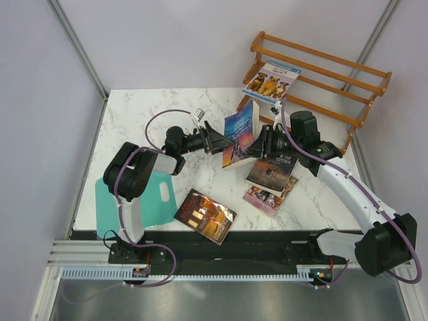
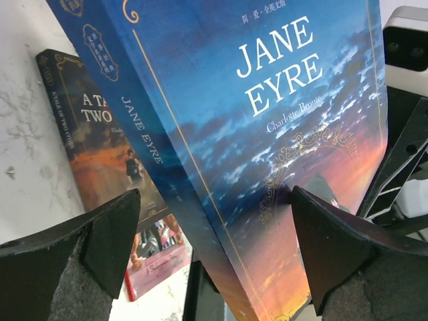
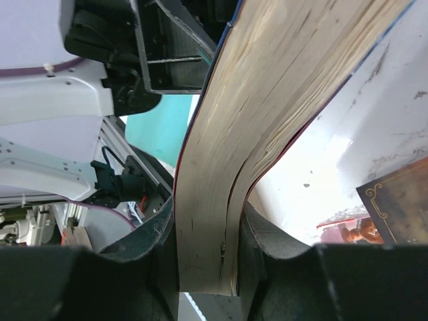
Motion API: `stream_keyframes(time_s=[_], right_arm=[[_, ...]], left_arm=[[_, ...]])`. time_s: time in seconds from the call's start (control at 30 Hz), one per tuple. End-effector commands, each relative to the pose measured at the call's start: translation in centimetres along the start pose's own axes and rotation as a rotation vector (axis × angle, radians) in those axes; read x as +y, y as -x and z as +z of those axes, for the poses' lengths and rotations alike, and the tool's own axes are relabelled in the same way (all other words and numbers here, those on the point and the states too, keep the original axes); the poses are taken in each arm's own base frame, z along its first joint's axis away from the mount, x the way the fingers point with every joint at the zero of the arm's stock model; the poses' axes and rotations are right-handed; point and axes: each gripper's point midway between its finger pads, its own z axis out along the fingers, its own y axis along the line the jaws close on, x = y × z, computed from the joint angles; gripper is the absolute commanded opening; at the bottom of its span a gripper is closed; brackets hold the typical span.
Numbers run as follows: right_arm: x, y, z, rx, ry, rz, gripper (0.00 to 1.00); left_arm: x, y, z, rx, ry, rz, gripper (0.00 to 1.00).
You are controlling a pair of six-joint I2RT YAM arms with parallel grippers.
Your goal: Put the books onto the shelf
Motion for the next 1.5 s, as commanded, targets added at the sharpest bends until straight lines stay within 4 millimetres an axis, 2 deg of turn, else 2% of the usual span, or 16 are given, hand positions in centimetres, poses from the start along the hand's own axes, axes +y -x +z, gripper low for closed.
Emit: stream_keyframes(time_s=[0.0, 0.17, 0.3, 0.4, 0.43, 0.47, 0.53, 0.6, 0.7, 0.73, 0.77, 0.83, 0.9, 1.13, 1.2, 1.47], right_arm=[[5.7, 4.0, -1.5, -0.154, 0.221, -0.158, 0.00], [3.3, 2.0, 0.2, -0.095, 0.199, -0.100, 0.00], [0.8, 0.6, 1.6, -0.042, 0.139, -0.049, 0.00], [-1.1, -0.4, 2.4, -0.004, 0.077, -0.026, 0.00], [-2.1, -0.3, 2.7, -0.005, 0.035, -0.019, 0.00], [-2.7, -0.6, 2.9, 0.004, 0.011, -0.015, 0.00], [-4.6, -1.0, 3.2, 0.009, -0.064, 0.010, 0.02], [-6.0, -1.2, 3.3, 0.005, -0.128, 0.056, 0.16], [-8.3, -0.9, 2.8, -0.063, -0.225, 0.138, 0.56], [-8.6, -1.3, 2.4, -0.088, -0.240, 0.207, 0.76], [-8.8, -0.8, 2.2, -0.137, -0.249, 0.253, 0.85], [-8.5, -1.0, 1.3, -0.224, -0.214, 0.392, 0.98], [-7.5, 0.6, 0.6, -0.349, -0.143, 0.419, 0.98], [-7.1, 0.1, -3.0, -0.605, -0.028, 0.599, 0.98], [-5.8, 0.8, -4.8, -0.689, 0.047, 0.622, 0.98], [-5.2, 0.3, -6.1, -0.763, 0.140, 0.666, 0.98]], left_arm=[[-3.1, 1.3, 1.4, -0.045, -0.171, 0.006, 1.00], [-6.0, 1.4, 2.7, -0.025, -0.279, 0.033, 0.99], [-8.5, 1.9, 2.9, 0.002, -0.333, 0.068, 0.82], [-10.0, 1.9, 2.7, 0.023, -0.365, 0.086, 0.49], [-10.4, 1.8, 2.7, 0.038, -0.372, 0.087, 0.21], [-10.6, 1.8, 2.6, 0.045, -0.376, 0.090, 0.04], [-10.9, 1.9, 2.5, 0.044, -0.377, 0.090, 0.02], [-10.7, 2.0, 2.4, 0.039, -0.357, 0.080, 0.02], [-10.8, 2.8, 2.4, -0.007, -0.312, 0.086, 0.02], [-10.6, 3.0, 2.5, -0.016, -0.294, 0.111, 0.02], [-11.5, 3.4, 2.5, -0.026, -0.293, 0.137, 0.02], [-10.8, 3.9, 3.0, -0.031, -0.236, 0.149, 0.02], [-11.2, 4.5, 3.3, -0.043, -0.227, 0.166, 0.02], [-11.8, 6.4, 4.2, -0.093, -0.251, 0.152, 0.02], [-11.7, 7.1, 4.5, -0.119, -0.244, 0.152, 0.02], [-12.8, 9.7, 6.0, -0.162, -0.282, 0.139, 0.02]])
